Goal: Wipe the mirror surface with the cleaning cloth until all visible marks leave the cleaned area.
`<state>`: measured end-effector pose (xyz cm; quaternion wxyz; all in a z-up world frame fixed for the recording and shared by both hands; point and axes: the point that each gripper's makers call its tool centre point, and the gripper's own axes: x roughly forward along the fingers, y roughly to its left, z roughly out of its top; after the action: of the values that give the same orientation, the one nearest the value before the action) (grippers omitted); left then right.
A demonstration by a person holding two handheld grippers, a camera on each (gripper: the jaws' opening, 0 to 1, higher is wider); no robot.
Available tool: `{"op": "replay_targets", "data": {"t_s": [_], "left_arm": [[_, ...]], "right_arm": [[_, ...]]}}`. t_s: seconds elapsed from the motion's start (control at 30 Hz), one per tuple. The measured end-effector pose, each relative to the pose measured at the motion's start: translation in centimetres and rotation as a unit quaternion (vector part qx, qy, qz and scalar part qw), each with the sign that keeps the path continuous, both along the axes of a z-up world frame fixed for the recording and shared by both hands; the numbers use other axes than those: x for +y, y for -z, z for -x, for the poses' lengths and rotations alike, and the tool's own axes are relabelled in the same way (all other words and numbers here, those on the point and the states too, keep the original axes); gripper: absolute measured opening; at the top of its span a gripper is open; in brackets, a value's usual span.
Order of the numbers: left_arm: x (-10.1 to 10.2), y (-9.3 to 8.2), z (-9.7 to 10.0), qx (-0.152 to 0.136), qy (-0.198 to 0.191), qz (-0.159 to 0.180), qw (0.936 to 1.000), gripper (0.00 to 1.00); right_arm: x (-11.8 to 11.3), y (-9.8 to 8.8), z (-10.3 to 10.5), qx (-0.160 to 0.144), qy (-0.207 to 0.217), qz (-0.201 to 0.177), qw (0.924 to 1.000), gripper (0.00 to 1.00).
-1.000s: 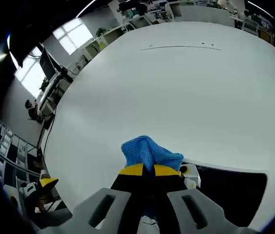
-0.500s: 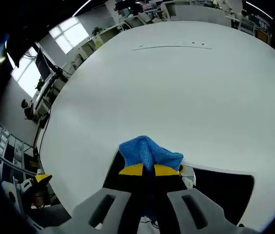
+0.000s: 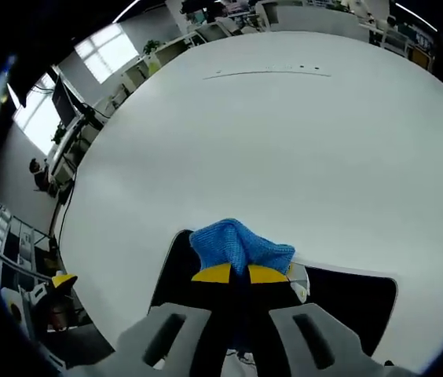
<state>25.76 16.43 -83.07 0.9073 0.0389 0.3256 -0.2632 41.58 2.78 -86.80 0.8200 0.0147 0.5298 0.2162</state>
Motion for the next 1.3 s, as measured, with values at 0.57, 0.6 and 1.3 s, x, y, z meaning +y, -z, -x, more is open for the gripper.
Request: {"op": "replay_targets", "data": {"t_s": [0.57,0.6,1.3], "left_arm": [[0.3,-0.1,-0.4,-0.01,-0.006,-0.007,0.9999,0.99],[0.3,-0.1,-0.4,-0.01,-0.007,-0.007,0.9999,0.99],[0.3,-0.4,-0.1,-0.013,-0.004,-0.016,0.9998,0.99]], "right_arm": [[-0.5,-0.2,1.0,0.0,0.013,0.002,0.9999,0.0],[-0.5,-0.3,1.1,-0.004,0.01,0.002,0.9999,0.0],[-0.5,-0.4,5.5,0.006,0.019,-0.012,0.9997,0.0]]}}
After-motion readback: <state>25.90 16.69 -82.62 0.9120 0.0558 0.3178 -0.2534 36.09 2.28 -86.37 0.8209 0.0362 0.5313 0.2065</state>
